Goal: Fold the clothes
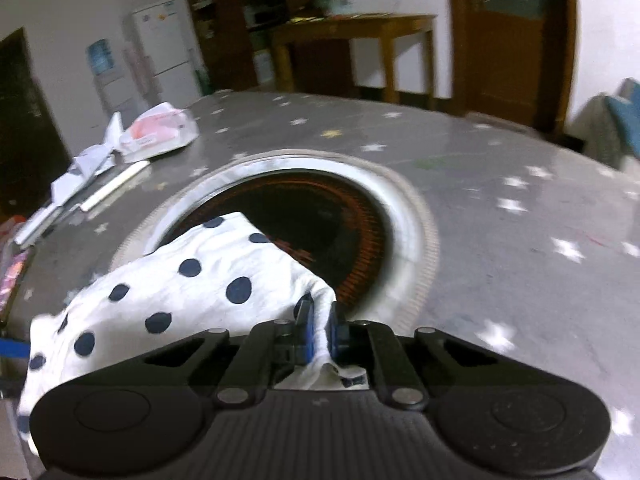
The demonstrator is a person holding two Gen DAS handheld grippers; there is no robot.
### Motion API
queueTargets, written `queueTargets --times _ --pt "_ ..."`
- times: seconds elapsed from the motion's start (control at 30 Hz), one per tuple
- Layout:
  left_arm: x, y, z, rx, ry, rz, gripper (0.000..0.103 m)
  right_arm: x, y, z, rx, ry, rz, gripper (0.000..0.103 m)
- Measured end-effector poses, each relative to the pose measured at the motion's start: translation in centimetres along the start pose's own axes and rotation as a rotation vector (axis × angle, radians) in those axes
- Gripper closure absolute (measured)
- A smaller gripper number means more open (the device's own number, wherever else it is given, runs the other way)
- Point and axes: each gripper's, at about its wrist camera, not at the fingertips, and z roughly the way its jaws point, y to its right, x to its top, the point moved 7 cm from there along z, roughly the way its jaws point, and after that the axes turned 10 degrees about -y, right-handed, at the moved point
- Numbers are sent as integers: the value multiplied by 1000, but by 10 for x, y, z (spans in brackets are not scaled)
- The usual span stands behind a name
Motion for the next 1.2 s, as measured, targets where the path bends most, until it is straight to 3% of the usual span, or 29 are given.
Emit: queueTargets --times 0.23,0.53,0.67,0.83,0.93,0.97,1.2 --pt "39 29 36 -55 -3 61 58 -67 57 -66 -192 56 167 97" --pt "96 117 98 -183 -43 226 67 -171 108 -143 -432 113 432 96" --pt "106 135 102 -176 -35 269 65 -203 106 -163 -465 103 459 82" --pt "120 134 73 -131 41 282 65 -198 100 -184 -454 151 428 82" --pt "128 147 57 -158 82 304 65 -178 104 -174 -405 166 410 68" --pt "128 155 56 -175 85 322 65 -169 106 -167 -384 169 404 64" --pt "115 193 84 -215 14 408 65 -111 122 -112 -307 133 385 63"
